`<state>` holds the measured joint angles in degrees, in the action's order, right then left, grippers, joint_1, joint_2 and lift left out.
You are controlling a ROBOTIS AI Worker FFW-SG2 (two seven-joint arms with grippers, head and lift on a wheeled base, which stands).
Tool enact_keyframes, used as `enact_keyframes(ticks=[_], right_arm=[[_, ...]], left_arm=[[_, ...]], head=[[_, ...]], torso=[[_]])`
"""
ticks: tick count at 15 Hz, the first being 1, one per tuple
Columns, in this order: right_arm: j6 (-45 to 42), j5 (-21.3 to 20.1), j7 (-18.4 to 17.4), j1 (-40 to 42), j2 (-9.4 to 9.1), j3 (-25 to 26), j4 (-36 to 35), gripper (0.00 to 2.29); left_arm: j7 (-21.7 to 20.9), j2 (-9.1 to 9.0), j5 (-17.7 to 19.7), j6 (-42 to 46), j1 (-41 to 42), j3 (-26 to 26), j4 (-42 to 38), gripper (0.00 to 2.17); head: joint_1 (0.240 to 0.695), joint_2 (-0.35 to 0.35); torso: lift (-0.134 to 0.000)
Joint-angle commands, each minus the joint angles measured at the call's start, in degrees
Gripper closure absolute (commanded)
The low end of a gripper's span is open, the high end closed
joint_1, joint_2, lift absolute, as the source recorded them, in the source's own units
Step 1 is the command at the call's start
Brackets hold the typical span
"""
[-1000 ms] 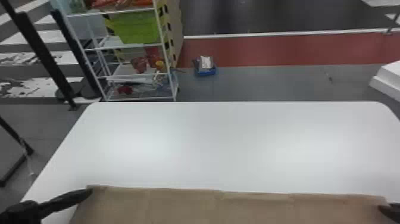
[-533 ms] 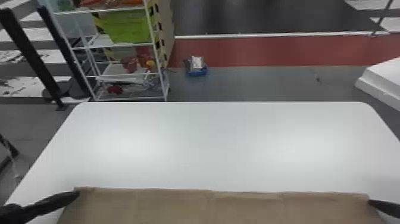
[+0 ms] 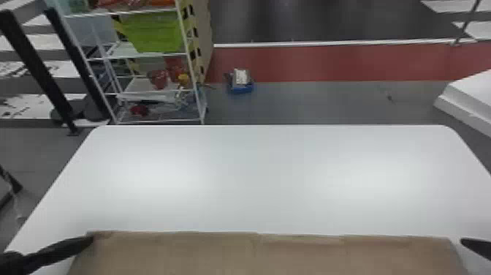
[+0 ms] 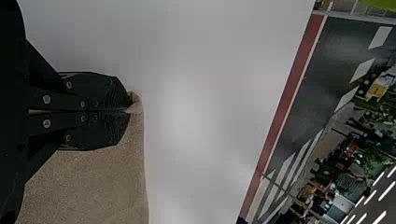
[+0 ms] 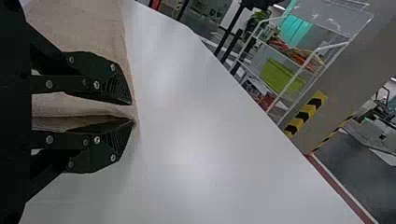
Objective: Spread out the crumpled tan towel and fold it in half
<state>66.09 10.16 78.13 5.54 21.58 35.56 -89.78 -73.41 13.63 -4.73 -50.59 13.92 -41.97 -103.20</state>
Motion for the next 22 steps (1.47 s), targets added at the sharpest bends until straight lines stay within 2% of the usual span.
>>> enact_keyframes(ticks=[1,8,15,22], right_arm=[[1.4,1.9,0.2,-1.0,0.66,0.7,2.0,0.89],[4.7,6.7,0.2,-3.6,1.71,2.3,8.7,0.89],[4.2,7.5,0.2,-5.6,2.07,3.7,12.4,0.88],[4.2,8.7,0.2,-6.8,3.12,4.8,15.6,0.89]], left_arm=[[0.4,0.08,0.0,-0.2,-0.4,-0.1,0.5,1.36],[1.7,0.0,-0.3,-0.7,-1.4,0.0,1.9,1.36],[4.4,0.61,-0.5,-1.4,-3.4,0.0,4.6,1.36],[5.2,0.79,-1.2,-1.4,-4.0,-0.3,5.7,1.36]], head=[[0.695,0.083],[0.695,0.079],[0.695,0.074],[0.695,0.073]], torso=[[-0.124],[-0.124],[-0.124],[-0.124]])
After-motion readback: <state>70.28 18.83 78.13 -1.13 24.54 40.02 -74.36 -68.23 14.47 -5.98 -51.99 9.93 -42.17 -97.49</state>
